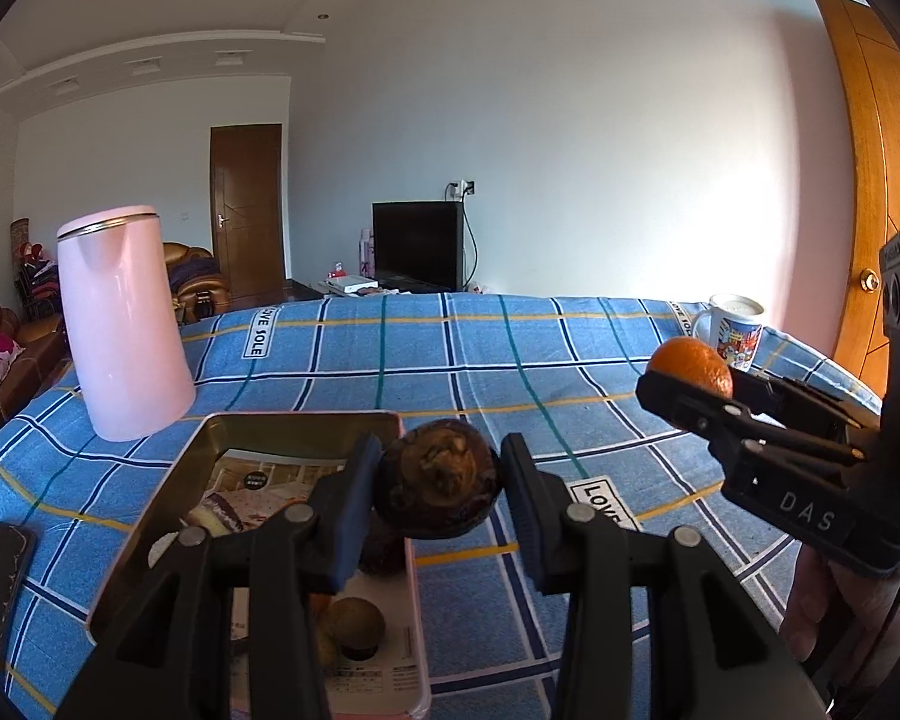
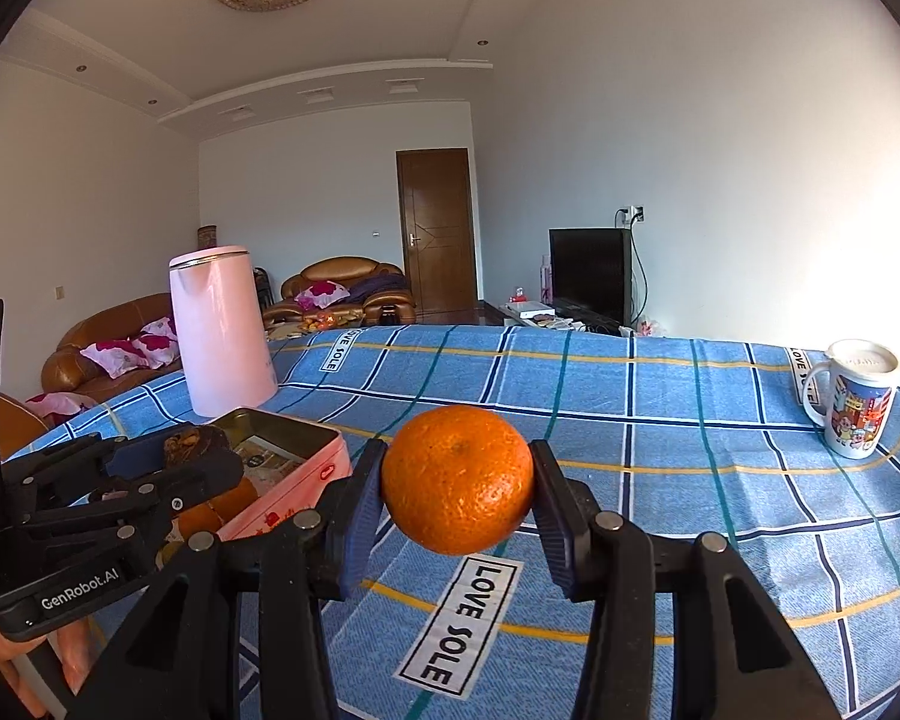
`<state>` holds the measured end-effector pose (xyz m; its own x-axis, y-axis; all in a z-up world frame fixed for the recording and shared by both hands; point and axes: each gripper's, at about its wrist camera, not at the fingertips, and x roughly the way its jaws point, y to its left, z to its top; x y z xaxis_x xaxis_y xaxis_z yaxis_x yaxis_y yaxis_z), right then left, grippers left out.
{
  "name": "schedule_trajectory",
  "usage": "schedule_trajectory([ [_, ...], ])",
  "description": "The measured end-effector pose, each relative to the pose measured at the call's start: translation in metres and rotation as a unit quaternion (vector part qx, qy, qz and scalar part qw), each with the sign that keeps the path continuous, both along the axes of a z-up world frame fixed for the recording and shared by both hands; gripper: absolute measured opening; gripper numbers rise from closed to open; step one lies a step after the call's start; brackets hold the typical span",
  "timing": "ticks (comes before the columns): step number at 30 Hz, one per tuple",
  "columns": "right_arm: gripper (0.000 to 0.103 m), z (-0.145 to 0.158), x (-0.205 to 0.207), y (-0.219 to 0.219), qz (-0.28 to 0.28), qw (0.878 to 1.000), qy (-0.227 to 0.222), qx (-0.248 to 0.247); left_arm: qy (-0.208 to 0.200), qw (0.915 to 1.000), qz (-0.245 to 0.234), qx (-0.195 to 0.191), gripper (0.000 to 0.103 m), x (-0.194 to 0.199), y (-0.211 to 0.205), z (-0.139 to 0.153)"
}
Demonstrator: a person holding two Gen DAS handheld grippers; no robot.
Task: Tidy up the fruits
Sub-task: 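Carry the mandarin and brown fruit over the pink tin box and release both inside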
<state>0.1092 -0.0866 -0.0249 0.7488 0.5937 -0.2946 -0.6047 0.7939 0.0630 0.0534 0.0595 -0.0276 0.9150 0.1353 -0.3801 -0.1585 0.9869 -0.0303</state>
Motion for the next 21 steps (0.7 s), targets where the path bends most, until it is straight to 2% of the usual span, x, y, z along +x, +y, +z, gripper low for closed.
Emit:
schedule_trajectory([
  [21,0.048,0.016,-0.016,0.081,0.075,0.997,-0.013,-0.031,0.005,0.9977,0.065,-0.02,0.043,-0.025,0.064,0.0],
])
